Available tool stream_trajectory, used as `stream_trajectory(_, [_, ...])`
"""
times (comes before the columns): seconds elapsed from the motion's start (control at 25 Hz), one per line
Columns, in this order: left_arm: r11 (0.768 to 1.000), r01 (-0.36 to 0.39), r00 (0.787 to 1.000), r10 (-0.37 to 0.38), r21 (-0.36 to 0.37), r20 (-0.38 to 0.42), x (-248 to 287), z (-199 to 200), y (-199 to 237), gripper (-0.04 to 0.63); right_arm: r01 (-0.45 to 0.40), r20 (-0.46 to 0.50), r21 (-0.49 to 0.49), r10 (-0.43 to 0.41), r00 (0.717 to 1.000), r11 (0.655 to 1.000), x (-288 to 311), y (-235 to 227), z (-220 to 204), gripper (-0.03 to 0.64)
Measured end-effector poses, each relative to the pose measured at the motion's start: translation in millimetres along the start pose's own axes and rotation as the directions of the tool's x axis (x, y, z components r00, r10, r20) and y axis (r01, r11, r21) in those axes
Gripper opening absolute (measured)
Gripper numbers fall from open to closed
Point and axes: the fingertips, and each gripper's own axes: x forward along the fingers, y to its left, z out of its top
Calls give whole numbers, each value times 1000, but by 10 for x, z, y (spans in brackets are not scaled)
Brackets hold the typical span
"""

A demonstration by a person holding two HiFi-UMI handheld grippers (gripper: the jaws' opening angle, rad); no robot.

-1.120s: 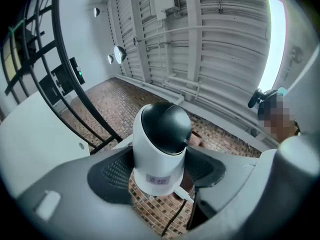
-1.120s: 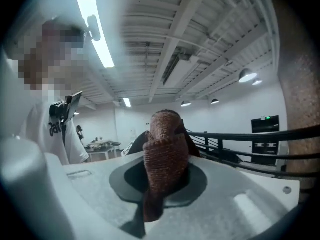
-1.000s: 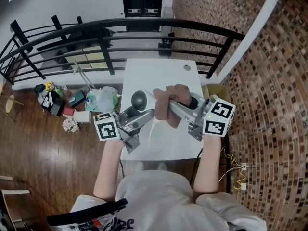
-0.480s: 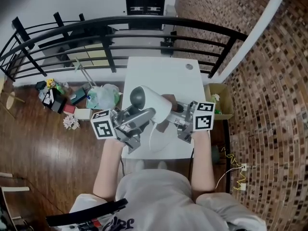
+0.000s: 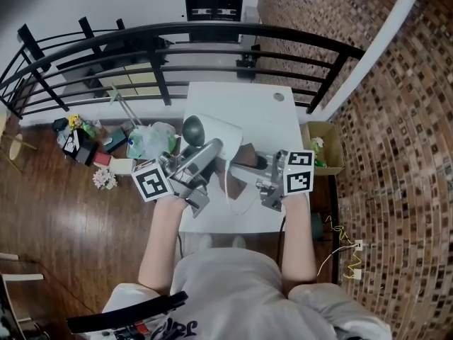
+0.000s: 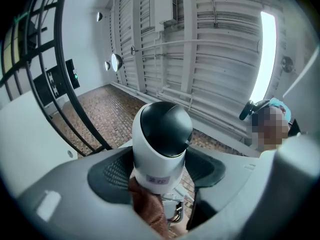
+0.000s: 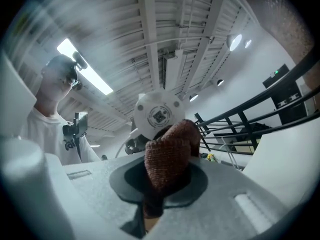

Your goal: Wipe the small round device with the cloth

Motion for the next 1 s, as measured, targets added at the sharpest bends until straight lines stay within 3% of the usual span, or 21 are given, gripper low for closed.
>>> stream_trajectory(0.2, [991, -103, 995, 104, 85, -5, -97, 63, 200, 345, -23, 37, -43, 24, 999, 999, -154, 115, 142, 28])
stream_trajectory(0.36, [981, -175, 984, 175, 79, 3, -193, 63, 372, 345, 72, 66, -137, -64, 996, 988, -392, 176, 410, 28])
stream_trajectory(0.44, [975, -212, 977, 212, 63, 5, -223, 54, 468, 345, 81, 68, -208, -68, 995, 975, -431, 340, 577, 28])
stream_trajectory(0.56, [971, -239, 971, 239, -6, 3, -210, -11, 565, 345, 24, 10, -295, -22, 1000, 955, -227, 659, 672, 28])
stream_trajectory(0.64, [969, -245, 969, 245, -32, 0, -180, -49, 587, 344, 14, -97, -332, -49, 994, 943, 13, 719, 527, 28])
stream_trajectory(0.72, [969, -243, 970, 243, -40, -8, -139, -85, 578, 345, 74, -215, -374, -164, 963, 925, 182, 592, 309, 28])
stream_trajectory(0.8, [968, -250, 968, 249, -30, -27, -122, -120, 580, 344, 143, -294, -434, -290, 911, 890, 246, 447, 164, 28])
stream_trajectory(0.92, [965, -262, 965, 261, -27, -41, -160, -117, 596, 344, 199, -328, -520, -410, 851, 830, 245, 339, 141, 28])
stream_trajectory(1.0, [966, -258, 966, 257, -29, -39, -187, -99, 587, 344, 243, -305, -535, -454, 837, 809, 193, 258, 199, 28])
